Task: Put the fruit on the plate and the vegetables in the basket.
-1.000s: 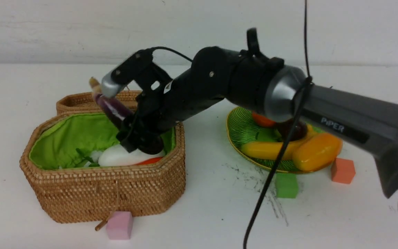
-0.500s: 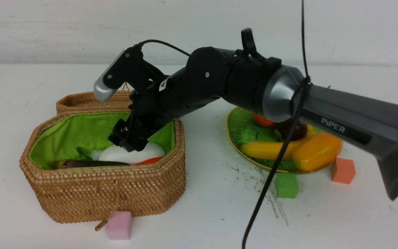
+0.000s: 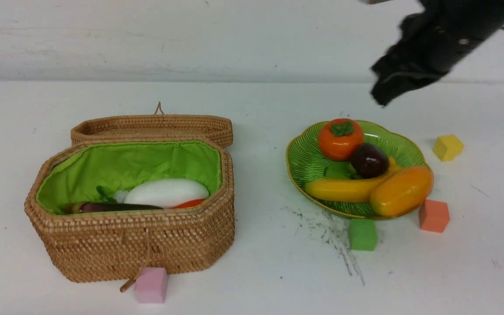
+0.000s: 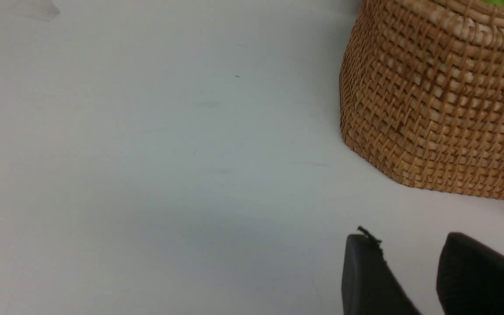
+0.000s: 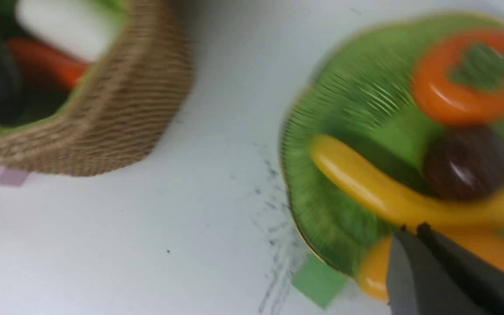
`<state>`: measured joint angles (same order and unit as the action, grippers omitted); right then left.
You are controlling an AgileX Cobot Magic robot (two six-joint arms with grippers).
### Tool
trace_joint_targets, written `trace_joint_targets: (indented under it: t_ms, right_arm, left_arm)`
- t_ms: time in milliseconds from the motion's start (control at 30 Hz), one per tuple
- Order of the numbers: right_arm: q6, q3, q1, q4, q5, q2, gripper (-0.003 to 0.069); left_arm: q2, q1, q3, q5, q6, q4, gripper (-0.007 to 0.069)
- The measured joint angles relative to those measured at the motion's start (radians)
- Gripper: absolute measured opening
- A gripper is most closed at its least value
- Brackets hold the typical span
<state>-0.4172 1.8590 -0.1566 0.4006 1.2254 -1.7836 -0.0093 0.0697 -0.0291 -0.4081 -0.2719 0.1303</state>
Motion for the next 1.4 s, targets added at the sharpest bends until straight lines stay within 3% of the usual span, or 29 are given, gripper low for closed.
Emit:
trace_joint_targets:
  t_ms: [67, 233, 500, 633, 1167, 1400]
  right_arm:
    - [0.015, -0.07, 0.095, 0.07, 0.002, 0.04, -0.0008]
    - [0.023, -0.299, 0.209, 0.15, -0.01, 0.202, -0.0008]
    - [0.014, -0.728, 0.224, 0.147, -0.252, 0.526, -0.0008]
    - [0.01, -0.878, 0.227, 0.149, -0.278, 0.665, -0.0006]
    - [0.01, -0.961, 0.181, 0.166, -0.008, 0.811, 0.0003]
    - [0.007, -0.961, 0.181, 0.161, 0.006, 0.905, 0.0004]
  left_arm:
    - [0.0, 0.0, 0.0, 0.0, 0.0, 0.0, 0.0239]
    - [0.0, 0.0, 0.0, 0.0, 0.0, 0.0, 0.0239]
    - [0.0, 0.0, 0.0, 0.0, 0.0, 0.0, 0.0239]
    - [0.0, 0.0, 0.0, 0.0, 0.0, 0.0, 0.0239]
    - [0.0, 0.001, 0.0, -0.001, 0.0, 0.0, 0.0239]
    - [0.0, 0.001, 0.0, -0.001, 0.0, 0.0, 0.0239]
